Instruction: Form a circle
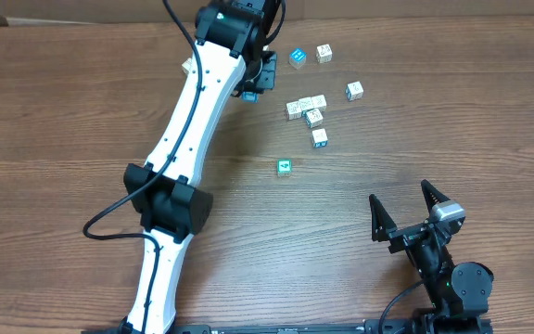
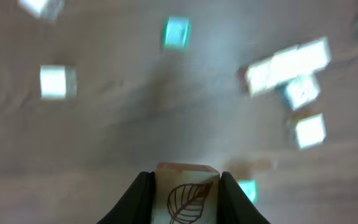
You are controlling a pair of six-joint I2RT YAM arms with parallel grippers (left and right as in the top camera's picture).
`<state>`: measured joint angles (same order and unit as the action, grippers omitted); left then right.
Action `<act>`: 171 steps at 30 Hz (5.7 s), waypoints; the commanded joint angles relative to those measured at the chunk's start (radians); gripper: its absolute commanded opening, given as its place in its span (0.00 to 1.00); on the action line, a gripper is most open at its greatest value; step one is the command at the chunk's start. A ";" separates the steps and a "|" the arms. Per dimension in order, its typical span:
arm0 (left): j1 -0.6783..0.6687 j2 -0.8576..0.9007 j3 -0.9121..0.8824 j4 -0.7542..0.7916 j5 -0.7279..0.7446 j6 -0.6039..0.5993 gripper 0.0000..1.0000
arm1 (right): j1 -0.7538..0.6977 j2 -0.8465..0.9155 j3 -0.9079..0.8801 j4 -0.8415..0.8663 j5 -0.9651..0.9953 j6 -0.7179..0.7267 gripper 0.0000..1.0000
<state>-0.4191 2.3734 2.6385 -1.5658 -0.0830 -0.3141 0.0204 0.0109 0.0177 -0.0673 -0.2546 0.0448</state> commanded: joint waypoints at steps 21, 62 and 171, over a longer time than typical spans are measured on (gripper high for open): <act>-0.015 -0.018 -0.102 -0.124 0.081 0.009 0.14 | -0.003 -0.008 -0.010 0.006 0.007 -0.005 1.00; -0.022 -0.042 -0.500 -0.125 0.073 0.029 0.10 | -0.003 -0.008 -0.010 0.006 0.007 -0.005 1.00; -0.034 -0.040 -0.510 0.063 0.105 -0.166 0.04 | -0.003 -0.008 -0.010 0.005 0.007 -0.005 1.00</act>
<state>-0.4511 2.3730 2.1338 -1.4963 0.0231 -0.4660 0.0204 0.0109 0.0177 -0.0681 -0.2550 0.0448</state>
